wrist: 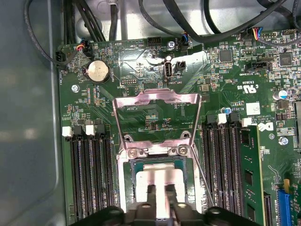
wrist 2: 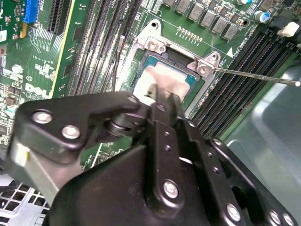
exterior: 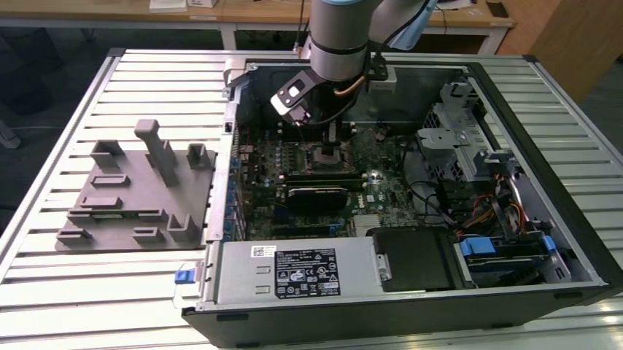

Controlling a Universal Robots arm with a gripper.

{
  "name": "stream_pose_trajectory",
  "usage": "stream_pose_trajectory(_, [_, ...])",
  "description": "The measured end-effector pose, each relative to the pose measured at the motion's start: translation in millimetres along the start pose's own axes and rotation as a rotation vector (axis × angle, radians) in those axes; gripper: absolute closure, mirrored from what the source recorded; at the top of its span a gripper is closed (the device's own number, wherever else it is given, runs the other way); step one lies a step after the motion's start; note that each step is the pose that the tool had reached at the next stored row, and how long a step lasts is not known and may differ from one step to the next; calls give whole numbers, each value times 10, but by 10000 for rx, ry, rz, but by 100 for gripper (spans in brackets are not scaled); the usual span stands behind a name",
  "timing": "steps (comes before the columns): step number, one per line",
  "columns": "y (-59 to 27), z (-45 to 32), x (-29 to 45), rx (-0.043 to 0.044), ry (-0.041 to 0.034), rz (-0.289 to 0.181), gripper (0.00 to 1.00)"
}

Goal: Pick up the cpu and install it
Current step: 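Place the cpu into insertion slot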

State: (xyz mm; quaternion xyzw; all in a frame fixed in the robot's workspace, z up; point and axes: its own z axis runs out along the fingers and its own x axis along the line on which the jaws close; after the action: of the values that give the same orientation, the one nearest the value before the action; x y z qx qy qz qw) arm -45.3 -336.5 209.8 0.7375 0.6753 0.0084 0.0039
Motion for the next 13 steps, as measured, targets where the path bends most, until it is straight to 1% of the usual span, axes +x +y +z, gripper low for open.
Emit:
stream_pose_trajectory(1, [0,0,0,0,0,0,82])
stream_pose_trajectory(2, [0,-1,0,0,-1,0,88])
stream_pose_trajectory(3, [0,-2,0,0,0,0,89])
stream_pose_trajectory(10, [-4,-4,0,0,-1,0,89])
stream_pose_trajectory(13, [-12,14,-1,-1,1,-29,89])
